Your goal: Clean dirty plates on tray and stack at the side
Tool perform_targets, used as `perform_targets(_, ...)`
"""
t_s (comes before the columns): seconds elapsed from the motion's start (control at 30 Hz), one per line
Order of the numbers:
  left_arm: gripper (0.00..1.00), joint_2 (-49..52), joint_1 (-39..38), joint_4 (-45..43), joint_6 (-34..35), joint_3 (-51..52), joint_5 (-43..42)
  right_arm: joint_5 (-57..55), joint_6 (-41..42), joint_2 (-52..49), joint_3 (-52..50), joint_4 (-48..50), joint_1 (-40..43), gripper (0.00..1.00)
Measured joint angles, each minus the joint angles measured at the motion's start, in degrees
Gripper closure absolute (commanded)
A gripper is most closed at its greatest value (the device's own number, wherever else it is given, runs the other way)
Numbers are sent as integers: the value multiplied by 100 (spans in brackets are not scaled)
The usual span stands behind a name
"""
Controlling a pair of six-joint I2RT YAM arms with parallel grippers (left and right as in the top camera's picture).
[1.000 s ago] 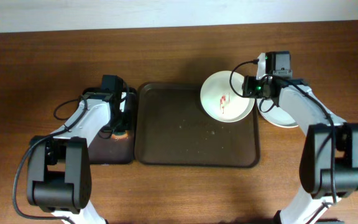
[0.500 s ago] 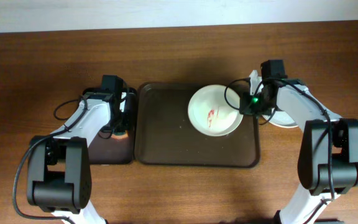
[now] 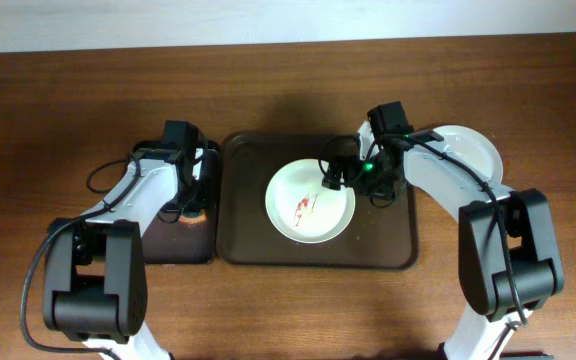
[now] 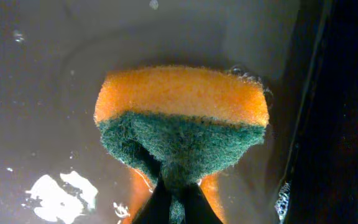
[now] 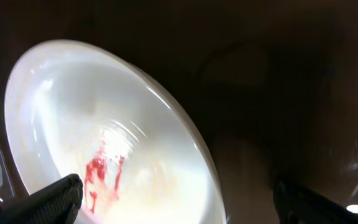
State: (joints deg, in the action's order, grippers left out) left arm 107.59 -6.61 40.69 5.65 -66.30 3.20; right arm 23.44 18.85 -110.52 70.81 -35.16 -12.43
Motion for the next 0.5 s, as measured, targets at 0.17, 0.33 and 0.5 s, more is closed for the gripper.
perform_targets(0.17, 96, 0, 0, 0, 0, 0, 0, -409, -166, 0, 0, -28, 0, 67)
perform_targets(0.33, 100, 0, 0, 0, 0, 0, 0, -605, -192, 0, -181, -61, 0, 96)
perform_targets(0.5, 100, 0, 0, 4, 0, -2, -2, -570, -214, 0, -243, -201, 0, 96)
